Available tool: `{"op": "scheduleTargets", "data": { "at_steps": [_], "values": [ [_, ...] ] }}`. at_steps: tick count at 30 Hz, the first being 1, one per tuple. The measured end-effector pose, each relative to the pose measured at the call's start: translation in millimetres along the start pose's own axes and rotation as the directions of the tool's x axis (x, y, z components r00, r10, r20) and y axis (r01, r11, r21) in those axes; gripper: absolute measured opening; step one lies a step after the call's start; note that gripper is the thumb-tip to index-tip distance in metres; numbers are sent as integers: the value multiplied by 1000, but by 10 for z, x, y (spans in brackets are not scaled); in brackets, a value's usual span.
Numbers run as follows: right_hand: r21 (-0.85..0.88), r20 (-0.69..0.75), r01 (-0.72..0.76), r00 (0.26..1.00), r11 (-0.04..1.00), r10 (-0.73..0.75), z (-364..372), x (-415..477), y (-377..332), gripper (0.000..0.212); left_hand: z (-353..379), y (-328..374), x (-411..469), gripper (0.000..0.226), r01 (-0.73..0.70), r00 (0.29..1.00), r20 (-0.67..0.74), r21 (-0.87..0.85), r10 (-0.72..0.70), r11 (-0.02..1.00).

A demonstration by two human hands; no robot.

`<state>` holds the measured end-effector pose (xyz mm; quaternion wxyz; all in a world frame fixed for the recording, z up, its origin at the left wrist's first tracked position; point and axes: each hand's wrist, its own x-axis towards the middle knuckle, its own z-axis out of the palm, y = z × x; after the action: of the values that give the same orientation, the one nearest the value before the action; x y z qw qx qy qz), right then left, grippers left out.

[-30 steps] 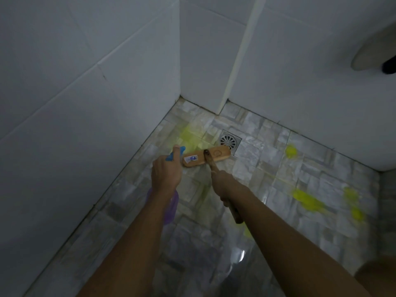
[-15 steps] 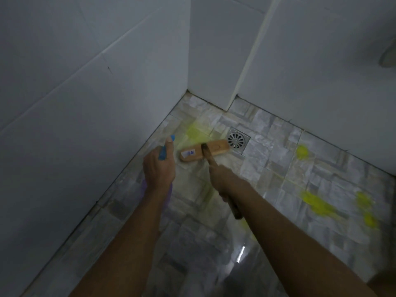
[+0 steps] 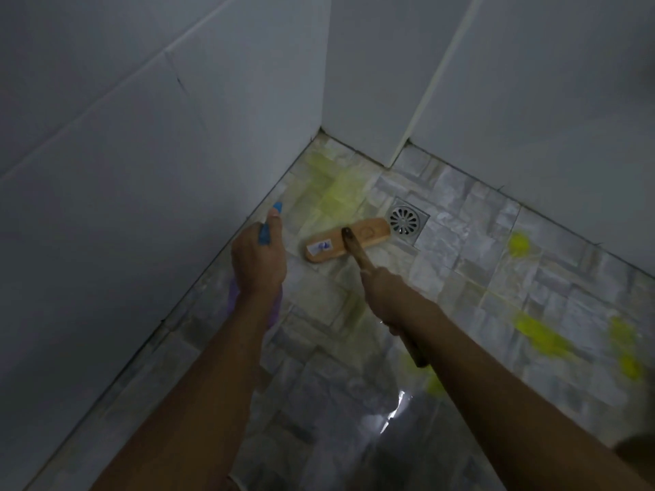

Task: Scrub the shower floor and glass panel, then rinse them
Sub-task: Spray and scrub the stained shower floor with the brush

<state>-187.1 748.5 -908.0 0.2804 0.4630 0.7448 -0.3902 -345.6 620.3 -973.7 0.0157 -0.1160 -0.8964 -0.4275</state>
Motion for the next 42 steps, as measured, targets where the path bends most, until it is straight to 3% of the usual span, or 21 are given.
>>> {"op": "scheduleTargets", "data": {
  "at_steps": [2, 8, 12, 16, 20, 24, 28, 31, 39, 42],
  "values": [
    [35, -3, -29, 1000, 999, 29, -35, 57, -55, 47, 21, -14, 24, 78, 4, 1000, -8, -1, -4, 1000],
    [57, -106, 118, 988, 991, -112, -306, 562, -856, 35, 29, -26, 3, 78, -15, 999, -33, -57, 13, 998],
    [61, -83, 134, 988, 989, -129, -431, 704, -1108, 30, 3, -21, 0, 76, -6, 1000, -30, -54, 5, 999],
    [-61, -63, 142, 987, 988, -146, -215, 434, -698, 39, 12, -36, 10, 78, -6, 1000, -17, -26, 6, 1000],
    [-130, -8, 67, 998, 989, -68, -15, 108, -111, 46, 24, -54, 25, 77, 1, 1000, -16, -40, -2, 999],
    [-92, -35, 44, 998, 995, -47, -121, 233, -341, 42, -9, -61, 31, 85, 19, 1000, -12, -70, -20, 997],
    [-52, -101, 167, 980, 985, -171, -389, 655, -933, 41, -29, -47, 8, 77, -8, 999, -45, -47, 6, 999],
    [-22, -81, 155, 984, 988, -156, -575, 894, -1169, 36, -8, -65, -4, 74, -23, 999, -50, -64, 19, 998],
    [-209, 54, 95, 995, 973, -86, -379, 426, -170, 47, -29, -79, 11, 70, -21, 999, -42, -65, 18, 998],
    [-215, 70, 91, 995, 972, -78, -394, 335, -161, 49, -53, -99, 31, 70, 2, 999, -51, -84, -6, 996]
  ]
}}
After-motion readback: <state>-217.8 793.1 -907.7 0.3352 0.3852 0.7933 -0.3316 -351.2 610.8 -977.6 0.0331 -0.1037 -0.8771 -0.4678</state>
